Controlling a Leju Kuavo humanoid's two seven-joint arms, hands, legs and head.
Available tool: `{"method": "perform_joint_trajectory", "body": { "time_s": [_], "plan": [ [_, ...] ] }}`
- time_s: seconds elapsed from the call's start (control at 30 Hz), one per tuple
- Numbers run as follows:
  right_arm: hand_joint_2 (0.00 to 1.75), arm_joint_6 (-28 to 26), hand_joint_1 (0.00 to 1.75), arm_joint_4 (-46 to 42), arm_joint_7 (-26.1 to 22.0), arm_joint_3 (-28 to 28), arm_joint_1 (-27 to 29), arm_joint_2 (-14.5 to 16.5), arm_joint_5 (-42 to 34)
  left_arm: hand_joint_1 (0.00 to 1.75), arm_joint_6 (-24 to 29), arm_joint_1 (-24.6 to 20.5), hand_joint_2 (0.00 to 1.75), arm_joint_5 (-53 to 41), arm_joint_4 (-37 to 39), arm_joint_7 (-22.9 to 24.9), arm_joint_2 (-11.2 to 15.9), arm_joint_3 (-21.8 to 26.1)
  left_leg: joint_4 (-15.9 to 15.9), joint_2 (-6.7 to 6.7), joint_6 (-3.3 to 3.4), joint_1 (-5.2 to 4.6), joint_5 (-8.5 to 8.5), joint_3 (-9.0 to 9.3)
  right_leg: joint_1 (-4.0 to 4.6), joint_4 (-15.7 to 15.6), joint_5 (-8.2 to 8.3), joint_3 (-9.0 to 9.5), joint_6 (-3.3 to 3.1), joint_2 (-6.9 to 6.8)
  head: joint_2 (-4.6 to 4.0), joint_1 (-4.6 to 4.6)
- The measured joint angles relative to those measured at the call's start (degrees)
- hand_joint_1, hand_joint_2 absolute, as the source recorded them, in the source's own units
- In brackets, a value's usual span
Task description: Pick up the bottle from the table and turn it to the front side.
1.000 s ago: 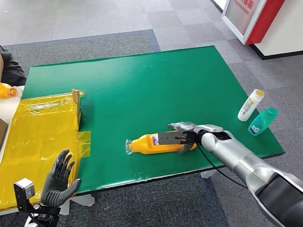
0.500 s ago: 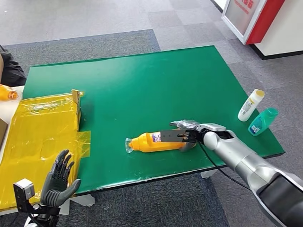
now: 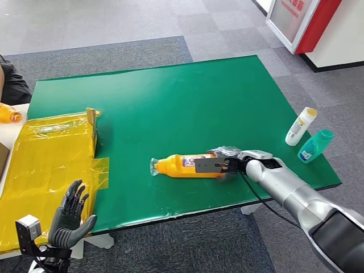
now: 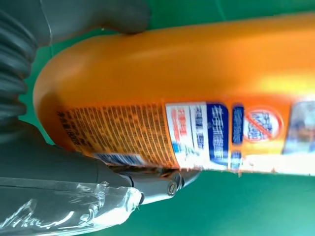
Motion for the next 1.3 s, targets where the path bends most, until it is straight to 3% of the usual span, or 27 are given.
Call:
{"method": "perform_joint_trajectory", "body": {
  "time_s": [0.3,0.53,0.77,1.03,1.3],
  "plan": [
    [1.75,-1.3,1.75,-0.1,-0.8,0.1,0.1,-0.1,1.7,0.0,0.1,0.0,1.75,0.0,0.0,0.0,0.2,0.0,0.0,0.0,0.01,0.0,0.01,0.0,0.0,0.0,0.02,0.01,0.0,0.0,0.0,-0.01],
    [1.75,-3.8,1.75,-5.6,0.1,-0.9,1.2,-1.0,2.1,0.0,0.2,0.6,1.75,-0.3,-0.5,0.0,0.2,0.1,0.0,0.0,0.01,0.0,0.01,-0.05,0.0,0.0,0.02,-0.04,0.0,0.0,0.0,-0.01],
    [1.75,-13.7,1.75,-18.1,-2.7,-7.6,7.9,-1.1,-0.6,0.0,1.3,1.7,1.75,-2.0,-3.5,-0.1,0.1,0.2,0.0,-0.05,0.01,0.01,-0.01,-0.11,0.01,0.0,-0.01,-0.07,0.0,-0.03,0.0,0.0],
    [1.75,-17.7,1.75,-27.7,-8.6,-16.2,17.8,3.6,-4.0,0.0,2.8,1.4,1.75,-2.7,-7.7,1.9,-0.4,-0.6,0.0,-0.1,0.01,0.01,-0.03,-0.14,0.02,0.0,-0.03,-0.1,-0.01,-0.07,0.0,0.01],
    [1.75,-21.8,1.75,-27.6,-14.5,-17.4,24.2,12.6,-5.4,0.0,3.8,-6.0,1.75,3.5,-8.5,9.5,-0.9,-5.9,0.0,-0.11,-0.06,0.03,0.05,-0.14,0.04,0.0,-0.02,-0.12,-0.02,-0.08,0.0,-0.01]
  ]
}}
